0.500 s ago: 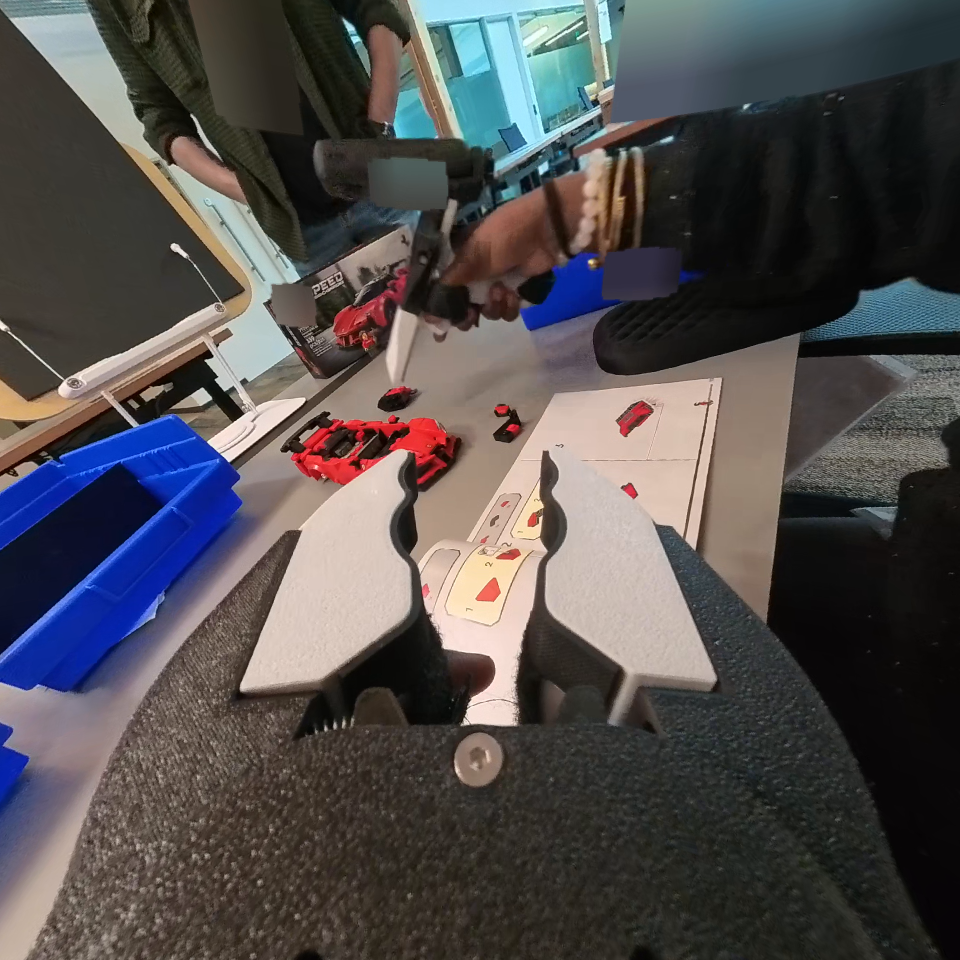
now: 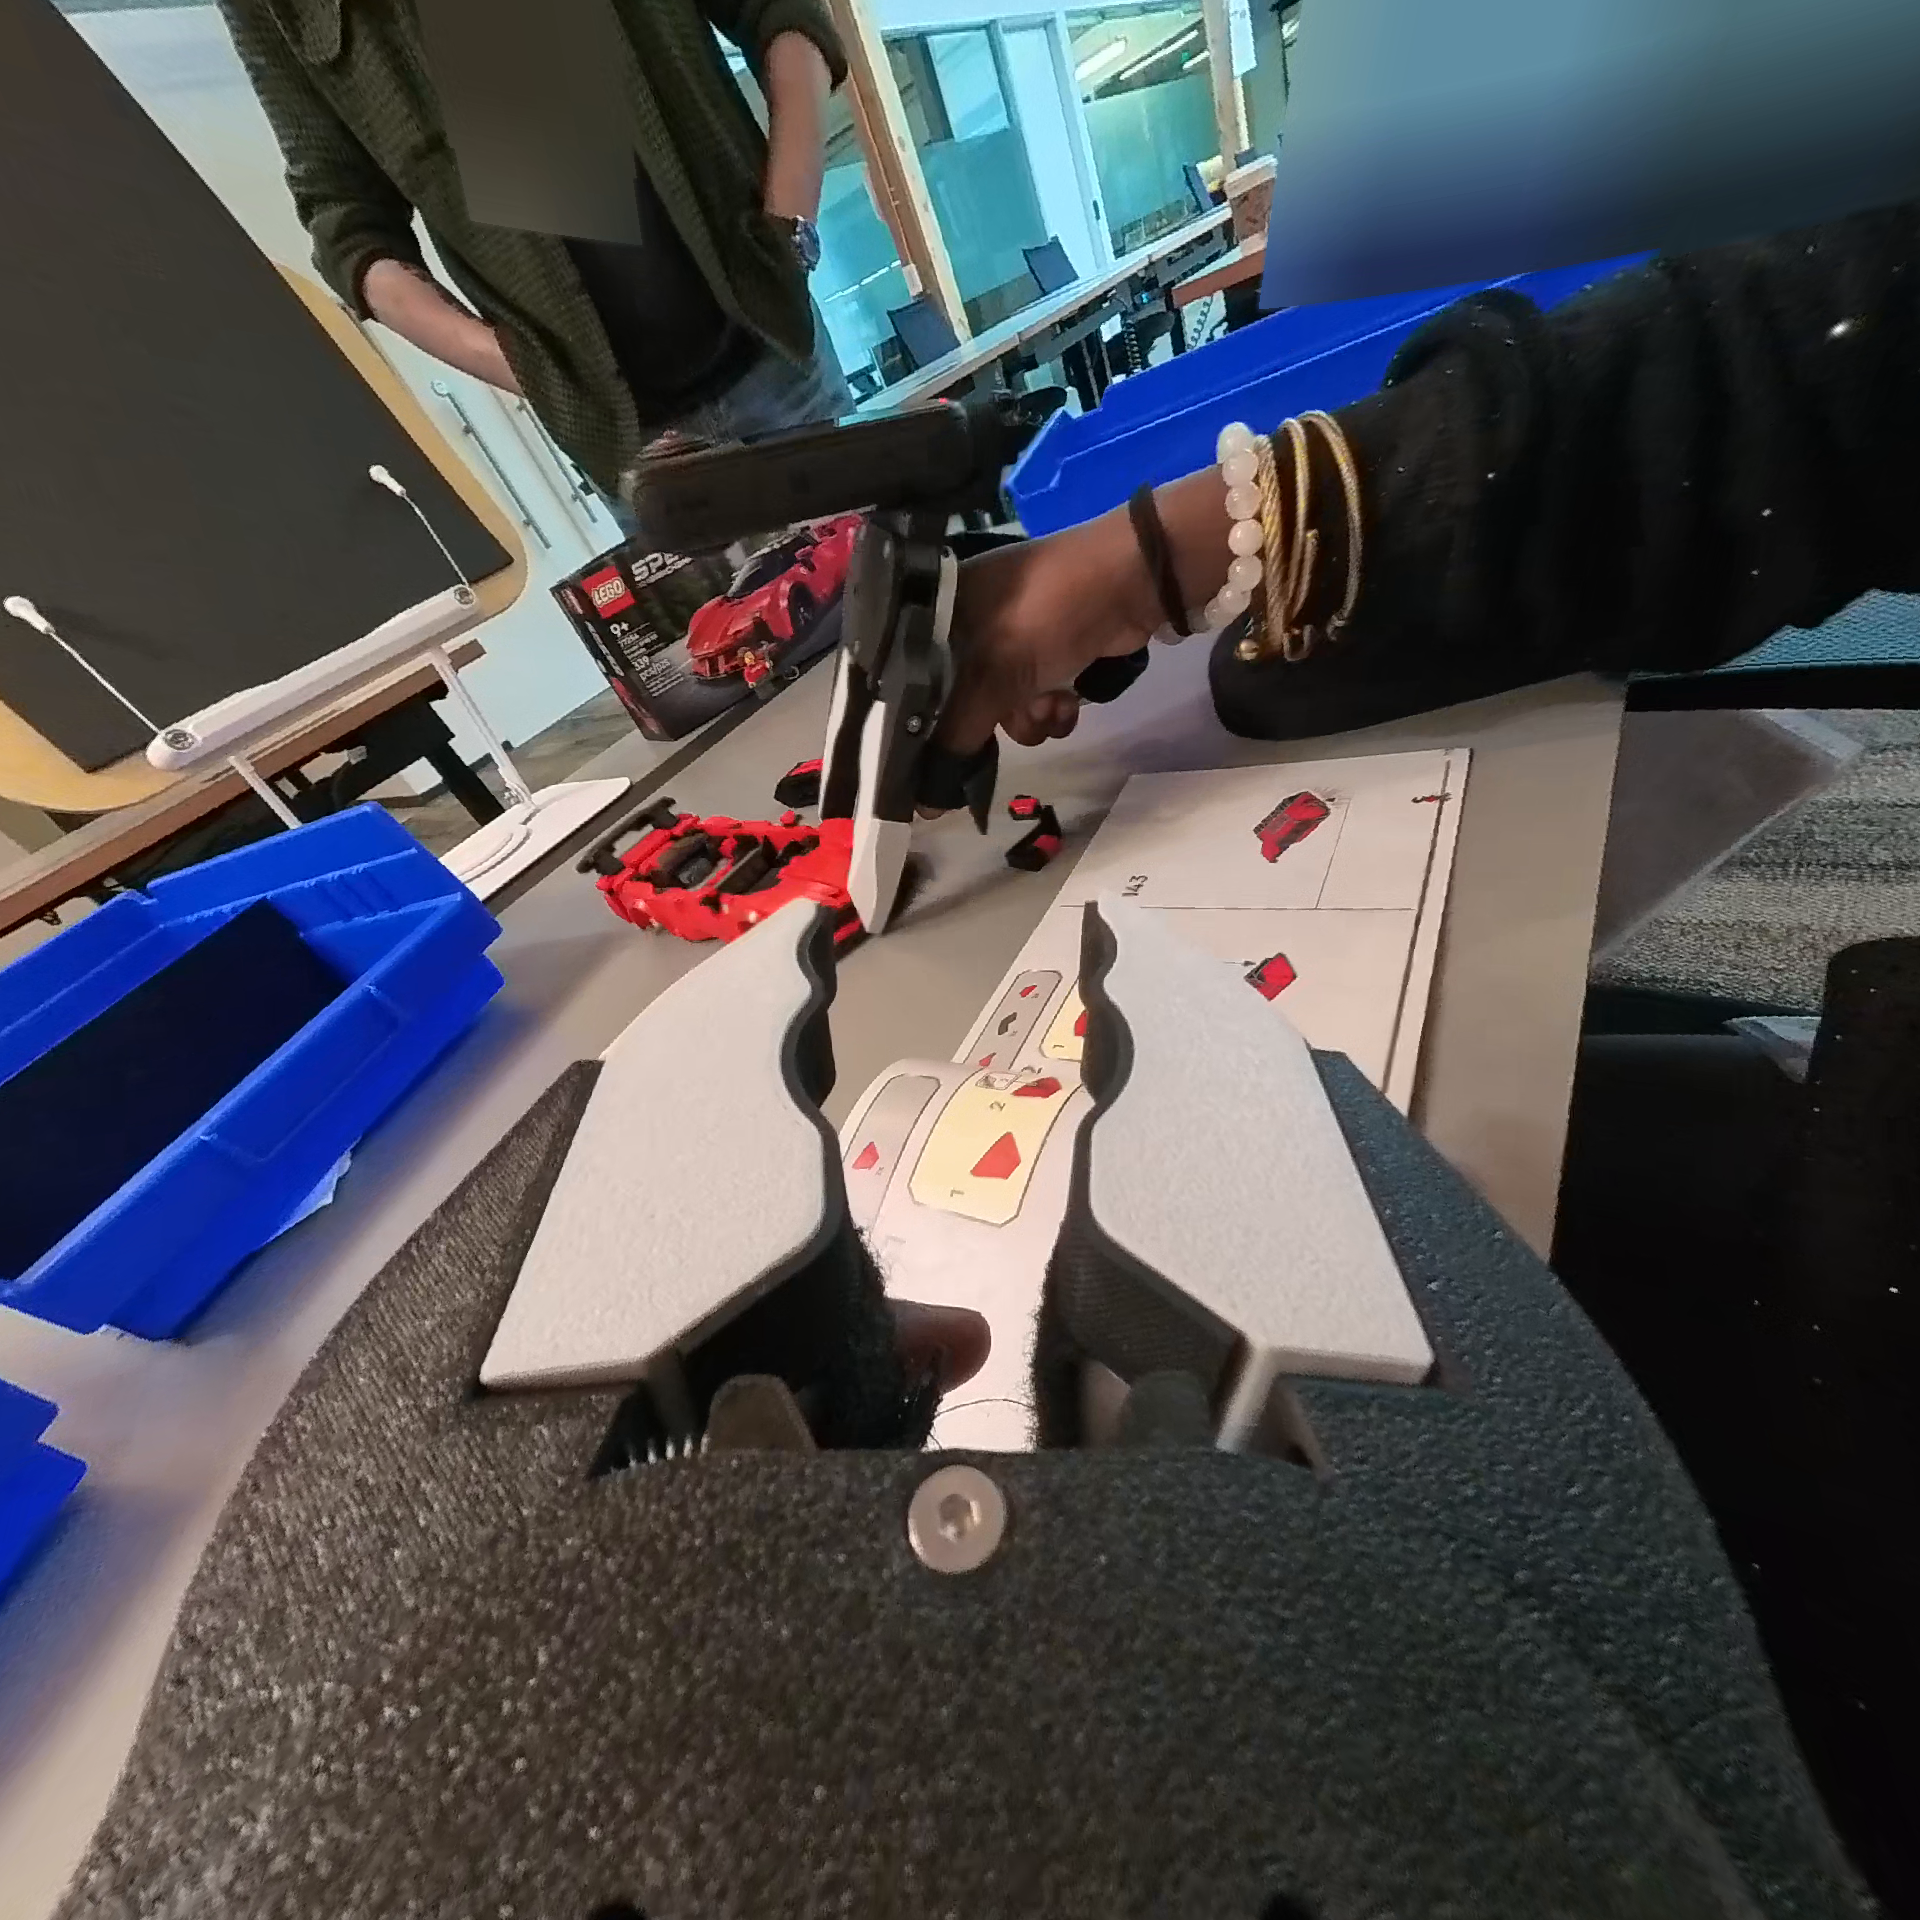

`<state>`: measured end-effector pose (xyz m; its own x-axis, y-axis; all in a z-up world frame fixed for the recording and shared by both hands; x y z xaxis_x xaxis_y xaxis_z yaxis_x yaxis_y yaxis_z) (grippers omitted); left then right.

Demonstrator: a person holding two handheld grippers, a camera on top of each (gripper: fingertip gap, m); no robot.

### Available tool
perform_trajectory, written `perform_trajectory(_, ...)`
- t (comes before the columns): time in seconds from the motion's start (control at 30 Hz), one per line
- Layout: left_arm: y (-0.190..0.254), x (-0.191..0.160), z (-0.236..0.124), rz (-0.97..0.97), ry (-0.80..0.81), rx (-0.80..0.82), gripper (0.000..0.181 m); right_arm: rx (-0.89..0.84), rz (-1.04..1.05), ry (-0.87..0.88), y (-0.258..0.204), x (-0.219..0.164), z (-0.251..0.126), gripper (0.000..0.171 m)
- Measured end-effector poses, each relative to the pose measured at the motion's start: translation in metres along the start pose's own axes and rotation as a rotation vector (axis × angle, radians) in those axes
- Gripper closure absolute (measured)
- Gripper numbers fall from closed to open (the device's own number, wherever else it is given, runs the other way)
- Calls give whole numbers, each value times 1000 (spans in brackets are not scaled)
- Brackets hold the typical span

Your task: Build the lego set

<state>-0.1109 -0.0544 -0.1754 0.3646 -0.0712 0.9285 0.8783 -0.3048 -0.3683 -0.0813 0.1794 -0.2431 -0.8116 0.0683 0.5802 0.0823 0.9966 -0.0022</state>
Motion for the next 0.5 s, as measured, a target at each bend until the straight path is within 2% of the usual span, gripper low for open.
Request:
perform_trajectory(0.13,-1,-2,0,-1,-11,3,135,-3,28,-10,8,3,3,95)
perform_trajectory(0.23,-5,-1,-3,20,-6,40,136,-1,39,-33,10,0,-10,86)
perform_trajectory(0.4,-22,6,-8,-86,19,116,134,49,86,160,-2,3,-61,88)
perform_trajectory(0.5,-31,6,-4,-196,9,113,132,88,67,226,-16,-11,-79,95)
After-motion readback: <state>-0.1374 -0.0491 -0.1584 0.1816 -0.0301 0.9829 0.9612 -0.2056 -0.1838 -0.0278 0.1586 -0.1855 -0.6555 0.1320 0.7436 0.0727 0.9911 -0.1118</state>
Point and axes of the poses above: each gripper's, where its closed fingertips meet, z out along the fingers, x out of its top, y = z × x across the jaws, the point moved 4 cm from there along -z, back along the fingers, and after that the axes turned 5 degrees about x, right-handed, at the moved point
